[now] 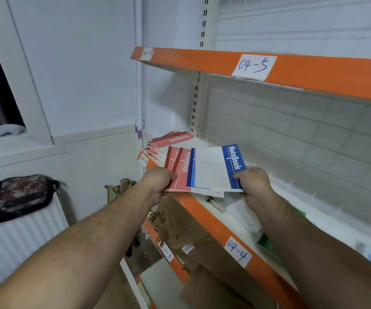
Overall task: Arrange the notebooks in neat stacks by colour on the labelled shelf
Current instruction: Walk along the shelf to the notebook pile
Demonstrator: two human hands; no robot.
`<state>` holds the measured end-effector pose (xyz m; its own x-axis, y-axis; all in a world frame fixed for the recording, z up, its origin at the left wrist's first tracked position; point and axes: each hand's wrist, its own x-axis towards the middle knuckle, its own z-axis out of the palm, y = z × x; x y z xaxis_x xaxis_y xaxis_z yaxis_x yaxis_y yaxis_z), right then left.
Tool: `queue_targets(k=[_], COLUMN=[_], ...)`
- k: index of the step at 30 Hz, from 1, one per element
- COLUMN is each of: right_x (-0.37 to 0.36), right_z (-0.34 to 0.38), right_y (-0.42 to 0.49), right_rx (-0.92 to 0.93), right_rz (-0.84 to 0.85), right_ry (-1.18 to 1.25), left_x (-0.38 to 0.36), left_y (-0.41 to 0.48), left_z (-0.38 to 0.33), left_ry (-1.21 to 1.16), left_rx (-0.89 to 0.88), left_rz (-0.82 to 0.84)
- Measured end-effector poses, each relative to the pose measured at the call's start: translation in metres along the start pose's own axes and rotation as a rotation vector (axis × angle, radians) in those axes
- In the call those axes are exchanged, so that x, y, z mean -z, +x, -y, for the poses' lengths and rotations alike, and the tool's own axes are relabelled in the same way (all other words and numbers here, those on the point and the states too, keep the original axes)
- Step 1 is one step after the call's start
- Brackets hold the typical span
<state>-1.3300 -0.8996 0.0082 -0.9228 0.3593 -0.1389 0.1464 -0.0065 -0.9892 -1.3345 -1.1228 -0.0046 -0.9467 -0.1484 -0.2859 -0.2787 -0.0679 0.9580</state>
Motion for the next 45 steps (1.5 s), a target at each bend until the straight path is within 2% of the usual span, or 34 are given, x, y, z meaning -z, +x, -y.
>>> queue_targets(k=[9,15,23,28,38,45], right_x=[-0.059,-0.108,-0.149,-0.151,-0.165,-0.174], right_z=[0.011,0.021,0.02,0.027,0.029,0.031], right_y=[0.04,0.059,0.069,0.084,0.123,0.129], right_rx=[0.016,0.043,0.016,0.024,0.019,0.018], right_rz=[-0.118,-0.275,-0.359,-0.383,-0.325,-0.395], right_ry=[0.029,0.077,0.131,0.136,0.149,0.144], left_x=[0.023,0.046,0.064,0.055,0.056,0.051], left_y=[0.09,0.155,0.211,0.23,0.259,0.282], left_z=[-0.03,-0.062,-0.077,-0.083,-0.095,-0.101], left_ry=[0.004,0.066,0.193,0.258,0.403,0.509], left_rx=[-0.012,-0.018,-0.025,-0.057,-0.077,-0.117], left_rz=[0.122,0.263,0.367,0.355,0.281,0.313])
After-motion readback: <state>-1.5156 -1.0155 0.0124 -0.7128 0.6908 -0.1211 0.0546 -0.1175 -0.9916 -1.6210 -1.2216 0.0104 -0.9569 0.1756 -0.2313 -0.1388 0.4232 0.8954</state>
